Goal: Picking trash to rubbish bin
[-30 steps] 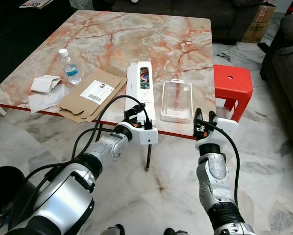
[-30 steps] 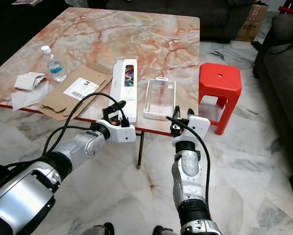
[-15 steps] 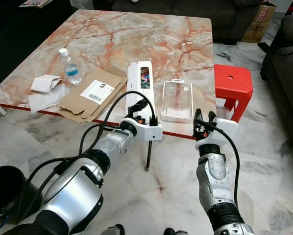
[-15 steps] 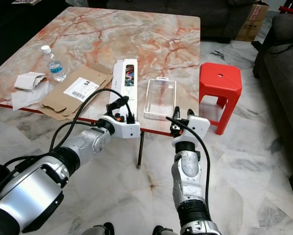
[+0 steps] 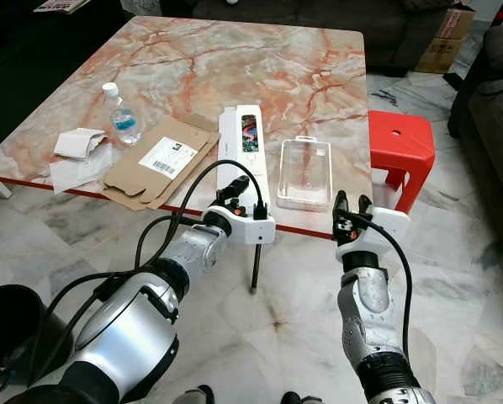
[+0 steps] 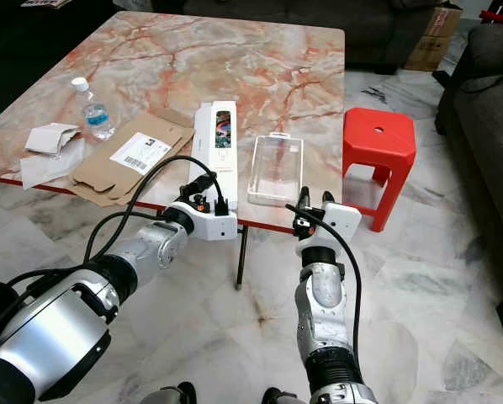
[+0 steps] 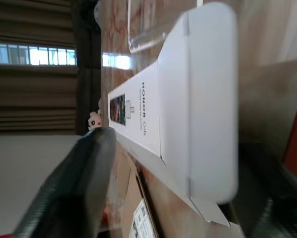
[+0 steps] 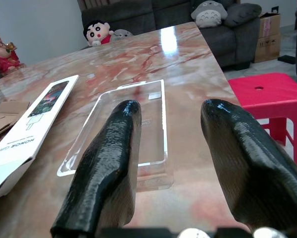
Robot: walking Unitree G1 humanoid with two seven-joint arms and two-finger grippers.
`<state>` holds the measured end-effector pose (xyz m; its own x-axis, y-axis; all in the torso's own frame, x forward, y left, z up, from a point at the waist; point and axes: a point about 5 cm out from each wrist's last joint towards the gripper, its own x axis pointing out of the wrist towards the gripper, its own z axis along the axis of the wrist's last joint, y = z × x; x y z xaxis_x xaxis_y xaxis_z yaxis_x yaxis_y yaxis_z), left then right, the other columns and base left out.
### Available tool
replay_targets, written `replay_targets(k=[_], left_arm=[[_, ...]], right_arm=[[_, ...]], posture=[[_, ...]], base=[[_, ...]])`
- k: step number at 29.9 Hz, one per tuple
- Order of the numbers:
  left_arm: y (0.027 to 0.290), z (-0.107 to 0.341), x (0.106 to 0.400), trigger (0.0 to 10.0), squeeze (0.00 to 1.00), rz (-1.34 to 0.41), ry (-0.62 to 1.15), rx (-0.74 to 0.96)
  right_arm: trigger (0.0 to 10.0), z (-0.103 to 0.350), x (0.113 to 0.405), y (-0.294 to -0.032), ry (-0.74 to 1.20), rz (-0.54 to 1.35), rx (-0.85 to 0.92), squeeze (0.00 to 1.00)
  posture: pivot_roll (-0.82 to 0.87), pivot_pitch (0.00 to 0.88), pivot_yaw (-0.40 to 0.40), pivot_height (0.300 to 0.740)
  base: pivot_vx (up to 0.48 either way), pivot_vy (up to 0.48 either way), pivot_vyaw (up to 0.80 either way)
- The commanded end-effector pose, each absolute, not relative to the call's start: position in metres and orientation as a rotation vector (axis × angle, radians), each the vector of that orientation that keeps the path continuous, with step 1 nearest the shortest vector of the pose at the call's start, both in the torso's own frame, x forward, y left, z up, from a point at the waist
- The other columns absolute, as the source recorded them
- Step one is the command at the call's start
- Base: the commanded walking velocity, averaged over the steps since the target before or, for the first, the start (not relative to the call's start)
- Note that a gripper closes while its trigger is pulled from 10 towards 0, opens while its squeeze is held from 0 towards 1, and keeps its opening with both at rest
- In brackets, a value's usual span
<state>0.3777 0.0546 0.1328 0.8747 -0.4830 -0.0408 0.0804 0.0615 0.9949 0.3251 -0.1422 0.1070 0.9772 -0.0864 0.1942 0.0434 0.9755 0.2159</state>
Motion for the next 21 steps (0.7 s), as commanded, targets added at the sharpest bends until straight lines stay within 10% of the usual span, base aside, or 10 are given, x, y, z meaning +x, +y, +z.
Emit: replay_targets(k=[1, 21], left_arm=[[0.0517, 0.1316, 0.3758, 0.0, 0.0, -0.444, -0.351, 1.418], [0.0472, 0.1253, 0.3711, 0.0, 0.0, -0.496, -0.351, 1.398]], right_arm=[[10.0, 0.108, 0.324, -0.1413, -0.211, -0.069, 0.215, 0.0], [10.0, 0.1063, 0.3236, -0.1415, -0.207, -0.073, 0.216, 0.0]], posture=[[0.07, 0.128, 0.019, 0.74], [0.07, 0.106, 0.024, 0.74]], base=[[0.0, 0.0, 0.0], [0.0, 0.0, 0.0]])
